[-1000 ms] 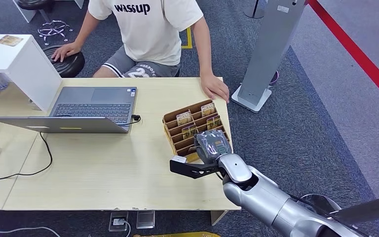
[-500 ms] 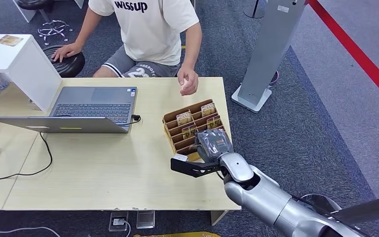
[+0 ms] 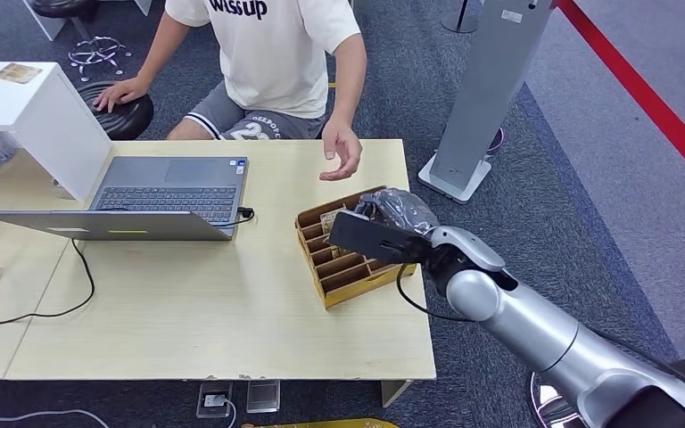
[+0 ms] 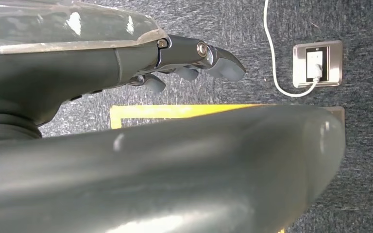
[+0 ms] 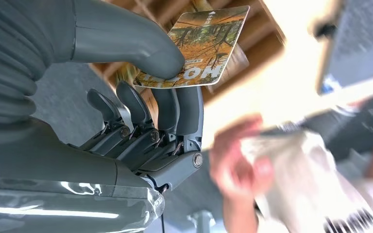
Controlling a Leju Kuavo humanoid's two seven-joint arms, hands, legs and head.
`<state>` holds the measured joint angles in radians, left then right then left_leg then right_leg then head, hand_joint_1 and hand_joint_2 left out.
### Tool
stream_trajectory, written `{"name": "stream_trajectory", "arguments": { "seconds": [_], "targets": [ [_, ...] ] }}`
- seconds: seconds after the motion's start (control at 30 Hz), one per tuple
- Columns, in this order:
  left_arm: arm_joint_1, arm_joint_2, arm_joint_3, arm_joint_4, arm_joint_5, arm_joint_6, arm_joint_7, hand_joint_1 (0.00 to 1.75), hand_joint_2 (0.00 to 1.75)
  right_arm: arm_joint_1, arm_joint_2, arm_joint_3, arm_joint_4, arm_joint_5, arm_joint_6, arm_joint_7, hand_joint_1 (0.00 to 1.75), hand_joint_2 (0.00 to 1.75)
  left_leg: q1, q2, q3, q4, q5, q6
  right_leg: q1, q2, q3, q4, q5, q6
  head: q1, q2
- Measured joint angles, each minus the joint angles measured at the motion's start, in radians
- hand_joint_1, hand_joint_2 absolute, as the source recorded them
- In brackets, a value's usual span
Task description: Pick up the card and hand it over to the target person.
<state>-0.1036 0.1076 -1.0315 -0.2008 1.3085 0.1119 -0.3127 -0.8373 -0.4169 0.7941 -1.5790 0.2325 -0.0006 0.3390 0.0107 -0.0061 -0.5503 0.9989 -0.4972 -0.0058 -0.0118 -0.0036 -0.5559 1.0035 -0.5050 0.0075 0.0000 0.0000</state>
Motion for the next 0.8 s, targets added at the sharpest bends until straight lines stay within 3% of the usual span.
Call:
{"name": "stream_trajectory", "arguments": {
  "seconds": [0.27, 0.57, 0.8],
  "targets": [
    [-0.001, -0.013, -0.011, 0.002, -0.005, -0.003, 0.003, 0.00, 0.00, 0.035, 0.075, -0.019, 0.061, 0.183, -0.175, -0.118, 1.54, 1.75, 0.000, 0.002, 0.003, -0.002, 0.001, 0.000, 0.001, 0.002, 0.003, -0.003, 0.001, 0.000, 0.000, 0.000],
    [-0.004, -0.018, -0.037, 0.004, -0.019, -0.005, 0.005, 0.00, 0.00, 0.087, 0.174, -0.004, 0.311, 0.409, -0.386, -0.237, 1.54, 1.75, 0.001, 0.003, 0.006, -0.005, 0.001, 0.000, 0.001, 0.003, 0.006, -0.005, 0.002, 0.000, 0.000, 0.000],
    [-0.006, -0.017, -0.054, 0.003, -0.030, 0.004, -0.001, 0.00, 0.00, 0.092, 0.210, 0.018, 0.475, 0.401, -0.403, -0.296, 1.54, 1.75, 0.001, 0.003, 0.006, -0.005, 0.001, 0.000, 0.001, 0.003, 0.006, -0.006, 0.003, 0.000, 0.000, 0.000]
  ]
}}
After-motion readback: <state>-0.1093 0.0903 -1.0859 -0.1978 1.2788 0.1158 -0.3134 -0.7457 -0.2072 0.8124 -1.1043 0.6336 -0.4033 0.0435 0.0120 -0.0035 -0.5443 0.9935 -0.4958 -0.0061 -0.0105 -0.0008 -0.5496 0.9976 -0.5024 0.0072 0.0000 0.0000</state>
